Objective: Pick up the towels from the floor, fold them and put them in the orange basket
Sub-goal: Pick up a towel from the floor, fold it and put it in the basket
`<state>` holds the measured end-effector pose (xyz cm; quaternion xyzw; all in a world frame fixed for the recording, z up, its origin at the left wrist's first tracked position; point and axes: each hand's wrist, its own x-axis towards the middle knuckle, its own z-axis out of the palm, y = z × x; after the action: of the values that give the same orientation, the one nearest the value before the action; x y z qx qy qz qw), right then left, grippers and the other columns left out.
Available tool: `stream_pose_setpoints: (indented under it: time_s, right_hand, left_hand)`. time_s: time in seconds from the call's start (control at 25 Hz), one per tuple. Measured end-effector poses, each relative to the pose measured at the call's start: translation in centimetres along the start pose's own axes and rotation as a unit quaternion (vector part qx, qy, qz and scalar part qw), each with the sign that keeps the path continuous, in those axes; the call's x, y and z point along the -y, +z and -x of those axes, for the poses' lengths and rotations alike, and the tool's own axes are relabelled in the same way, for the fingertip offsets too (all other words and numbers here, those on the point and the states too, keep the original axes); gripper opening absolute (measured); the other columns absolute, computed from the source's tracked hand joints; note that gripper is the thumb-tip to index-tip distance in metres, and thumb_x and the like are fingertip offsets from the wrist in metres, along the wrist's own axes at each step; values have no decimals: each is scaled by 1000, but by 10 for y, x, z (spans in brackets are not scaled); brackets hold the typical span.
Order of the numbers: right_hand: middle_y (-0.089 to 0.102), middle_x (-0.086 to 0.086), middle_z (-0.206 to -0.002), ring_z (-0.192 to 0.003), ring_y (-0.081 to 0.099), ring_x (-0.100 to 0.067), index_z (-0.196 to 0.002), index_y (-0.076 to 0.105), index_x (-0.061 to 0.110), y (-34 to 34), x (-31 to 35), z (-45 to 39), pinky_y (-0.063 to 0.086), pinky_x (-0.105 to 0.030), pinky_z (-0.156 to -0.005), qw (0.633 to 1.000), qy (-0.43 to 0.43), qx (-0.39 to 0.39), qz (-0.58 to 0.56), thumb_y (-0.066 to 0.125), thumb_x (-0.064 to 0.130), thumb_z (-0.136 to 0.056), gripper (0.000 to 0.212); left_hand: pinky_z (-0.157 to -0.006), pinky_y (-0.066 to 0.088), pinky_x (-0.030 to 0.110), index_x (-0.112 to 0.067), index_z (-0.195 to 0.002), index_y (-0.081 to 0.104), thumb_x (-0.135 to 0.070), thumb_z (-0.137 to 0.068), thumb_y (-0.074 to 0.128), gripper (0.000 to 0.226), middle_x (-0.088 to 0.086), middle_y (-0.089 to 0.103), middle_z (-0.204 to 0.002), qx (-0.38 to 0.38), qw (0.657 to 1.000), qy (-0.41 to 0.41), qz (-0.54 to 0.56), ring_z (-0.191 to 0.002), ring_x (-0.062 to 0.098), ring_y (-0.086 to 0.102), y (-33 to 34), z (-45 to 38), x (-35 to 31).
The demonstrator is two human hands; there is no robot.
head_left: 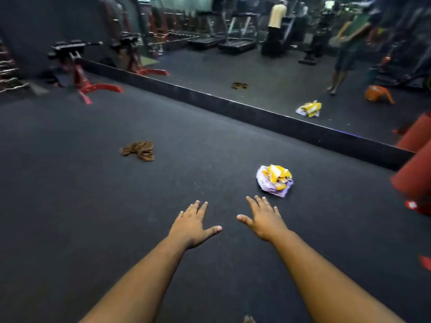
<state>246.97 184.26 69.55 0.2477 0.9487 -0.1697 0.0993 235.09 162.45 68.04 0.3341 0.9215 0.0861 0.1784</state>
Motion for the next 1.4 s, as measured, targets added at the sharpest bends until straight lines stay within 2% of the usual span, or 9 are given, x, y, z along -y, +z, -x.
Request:
stream_pose_setpoints:
  time_s: [0.2, 0.44, 0.68, 0.92, 1.16, 1.4]
  right_hand:
    - [2, 0, -171, -158, -3, -22, -163, 7, 30, -10, 57, -114, 7, -52, -125, 995, -95, 28, 27, 35, 77, -93, 89]
    - [1, -2, -171, -158, -4, -24, -163, 5, 29, -27, 117, -238, 8, -55, -126, 976, -193, 74, 63, 31, 74, -95, 86]
    - [-1, -2, -171, -157, -6, -24, -163, 1, 30, -26, 168, -341, 6, -54, -126, 959, -237, 128, 86, 35, 79, -90, 94]
    - [0, -2, -171, -158, -4, -25, -163, 3, 30, -24, 253, -468, 6, -54, -126, 957, -246, 128, 86, 37, 80, -90, 95]
    - [1, -1, -171, -158, -4, -25, -163, 3, 31, -29, 339, -582, 7, -55, -125, 963, -223, 132, 77, 35, 79, -90, 93]
    - [1, -1, -171, -158, -4, -25, -163, 3, 30, -41, 393, -697, 8, -55, -125, 964, -212, 143, 74, 36, 78, -91, 93]
  left_hand:
    - [-126, 9, 44, -30, -163, -2, -87, -84, 33, 104, 0, -3, -171, -15, 995, -99, 6, -157, 20, 4, -33, -52, 65]
    - [-127, 9, 45, -29, -163, -2, -83, -88, 34, 99, 0, -4, -171, -44, 978, -199, 37, -158, 20, 2, -68, -114, 108]
    - [-127, 9, 45, -29, -163, -4, -84, -88, 33, 100, 0, -7, -171, -36, 961, -262, 74, -158, 21, 0, -86, -177, 167]
    - [-127, 11, 44, -28, -163, -2, -85, -86, 35, 102, 1, -4, -171, -49, 957, -273, 83, -158, 21, 2, -126, -271, 266]
    - [-127, 9, 46, -29, -162, -8, -85, -87, 34, 103, 1, -7, -171, 8, 966, -254, 51, -158, 22, 0, -193, -373, 373]
    - [-127, 8, 47, -29, -162, -8, -84, -87, 36, 103, 0, -8, -171, 35, 968, -244, 38, -158, 22, -1, -248, -470, 439]
